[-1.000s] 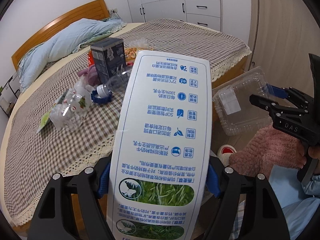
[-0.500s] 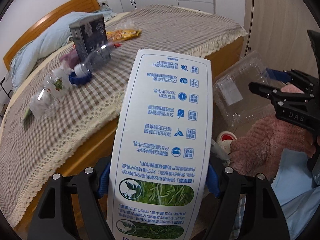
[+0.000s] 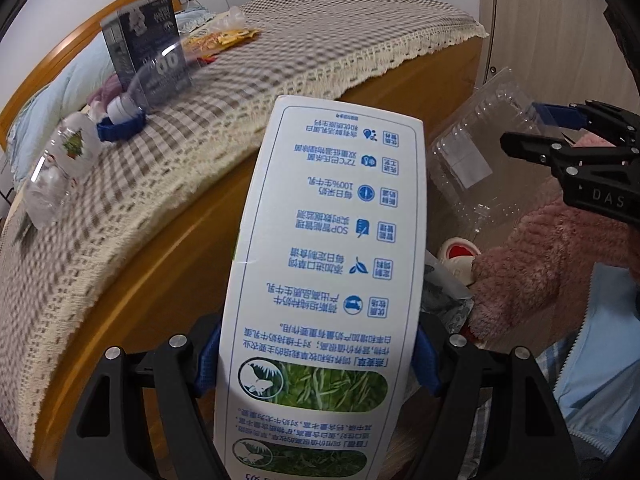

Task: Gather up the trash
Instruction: 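Carry both held items down beside the bed toward the leaf-print trash bag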

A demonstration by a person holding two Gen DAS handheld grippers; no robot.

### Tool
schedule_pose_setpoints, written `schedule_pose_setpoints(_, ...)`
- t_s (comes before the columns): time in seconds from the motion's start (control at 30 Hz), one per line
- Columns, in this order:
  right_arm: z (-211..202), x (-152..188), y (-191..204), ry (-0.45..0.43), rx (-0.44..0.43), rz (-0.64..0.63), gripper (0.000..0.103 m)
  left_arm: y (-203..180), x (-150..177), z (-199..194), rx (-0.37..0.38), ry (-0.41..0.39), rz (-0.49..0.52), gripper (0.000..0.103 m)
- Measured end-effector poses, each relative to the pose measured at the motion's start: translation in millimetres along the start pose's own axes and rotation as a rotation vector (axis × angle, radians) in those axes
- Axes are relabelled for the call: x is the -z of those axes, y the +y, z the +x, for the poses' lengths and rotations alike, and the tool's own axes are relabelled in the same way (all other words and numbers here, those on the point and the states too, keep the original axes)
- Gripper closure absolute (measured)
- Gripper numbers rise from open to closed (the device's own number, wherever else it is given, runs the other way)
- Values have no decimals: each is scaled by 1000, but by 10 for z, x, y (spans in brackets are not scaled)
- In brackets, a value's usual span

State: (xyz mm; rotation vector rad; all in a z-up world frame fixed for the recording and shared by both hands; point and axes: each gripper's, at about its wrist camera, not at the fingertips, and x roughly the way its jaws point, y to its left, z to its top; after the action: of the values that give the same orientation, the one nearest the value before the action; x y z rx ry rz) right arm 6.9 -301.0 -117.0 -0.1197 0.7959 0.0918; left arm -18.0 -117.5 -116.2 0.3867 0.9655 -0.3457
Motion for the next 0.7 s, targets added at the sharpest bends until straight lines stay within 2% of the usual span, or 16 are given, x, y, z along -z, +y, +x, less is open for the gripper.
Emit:
schedule_pose_setpoints(0.4, 243, 98, 48, 52, 36, -30, 43, -68, 165, 310, 33, -4, 46, 31)
schedule_pose_setpoints(0.53, 319, 125, 45, 69, 44, -31, 43, -111, 215, 432, 58, 19, 67, 31)
schedule_pose_setpoints(0.7, 394, 164, 38, 88, 53, -33, 43, -173, 252, 562, 51, 44, 111, 31)
